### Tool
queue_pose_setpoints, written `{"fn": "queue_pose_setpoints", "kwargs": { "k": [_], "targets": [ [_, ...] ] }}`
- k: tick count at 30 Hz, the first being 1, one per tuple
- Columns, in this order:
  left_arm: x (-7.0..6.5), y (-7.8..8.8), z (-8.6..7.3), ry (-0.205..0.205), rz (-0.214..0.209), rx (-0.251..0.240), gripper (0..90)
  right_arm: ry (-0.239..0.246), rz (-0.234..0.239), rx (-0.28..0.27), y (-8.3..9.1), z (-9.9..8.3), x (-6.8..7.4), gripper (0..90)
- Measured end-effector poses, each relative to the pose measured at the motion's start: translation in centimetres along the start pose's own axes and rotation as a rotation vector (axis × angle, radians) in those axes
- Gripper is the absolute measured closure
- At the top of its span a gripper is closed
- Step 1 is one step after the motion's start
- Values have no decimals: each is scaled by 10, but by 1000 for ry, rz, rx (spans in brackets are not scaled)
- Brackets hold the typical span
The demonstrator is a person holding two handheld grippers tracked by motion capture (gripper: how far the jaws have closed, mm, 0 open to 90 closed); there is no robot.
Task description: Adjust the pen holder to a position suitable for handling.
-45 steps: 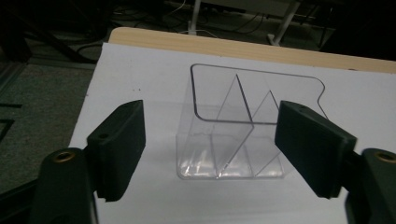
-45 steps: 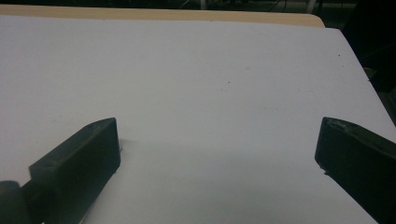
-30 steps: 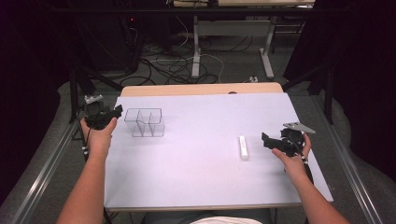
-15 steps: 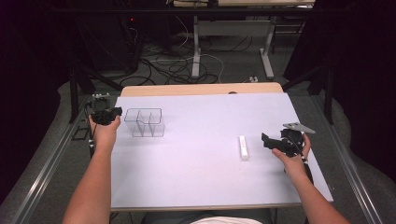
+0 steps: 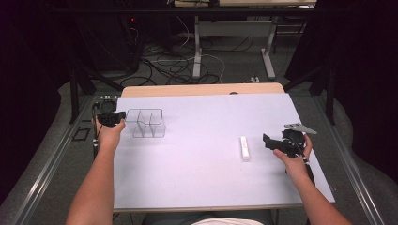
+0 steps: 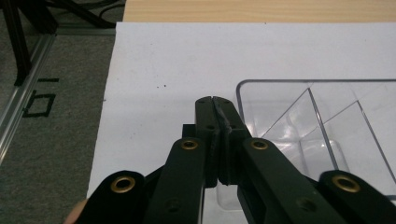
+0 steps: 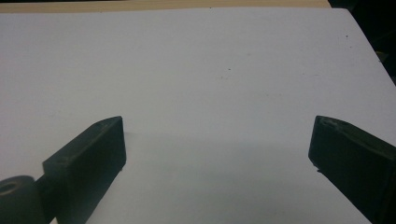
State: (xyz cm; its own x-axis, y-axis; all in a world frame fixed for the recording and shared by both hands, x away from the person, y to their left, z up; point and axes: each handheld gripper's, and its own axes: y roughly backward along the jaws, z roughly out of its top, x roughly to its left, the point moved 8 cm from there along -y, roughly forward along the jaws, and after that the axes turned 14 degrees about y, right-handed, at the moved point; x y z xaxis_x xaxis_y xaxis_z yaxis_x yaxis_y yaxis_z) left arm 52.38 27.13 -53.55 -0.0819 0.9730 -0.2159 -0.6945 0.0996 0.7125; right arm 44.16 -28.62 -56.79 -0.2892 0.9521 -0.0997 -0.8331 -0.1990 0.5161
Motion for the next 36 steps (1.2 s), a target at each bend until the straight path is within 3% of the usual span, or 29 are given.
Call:
{"fn": "queue_pose_setpoints", "kwargs": {
  "k": [24, 36],
  "targets": [
    [-4, 0, -2, 16, -20, -1, 900, -8, 4, 6, -2, -1, 1, 43],
    [-28, 1, -12, 22, -55, -7, 900, -6, -1, 3, -3, -1, 0, 45]
  ]
}}
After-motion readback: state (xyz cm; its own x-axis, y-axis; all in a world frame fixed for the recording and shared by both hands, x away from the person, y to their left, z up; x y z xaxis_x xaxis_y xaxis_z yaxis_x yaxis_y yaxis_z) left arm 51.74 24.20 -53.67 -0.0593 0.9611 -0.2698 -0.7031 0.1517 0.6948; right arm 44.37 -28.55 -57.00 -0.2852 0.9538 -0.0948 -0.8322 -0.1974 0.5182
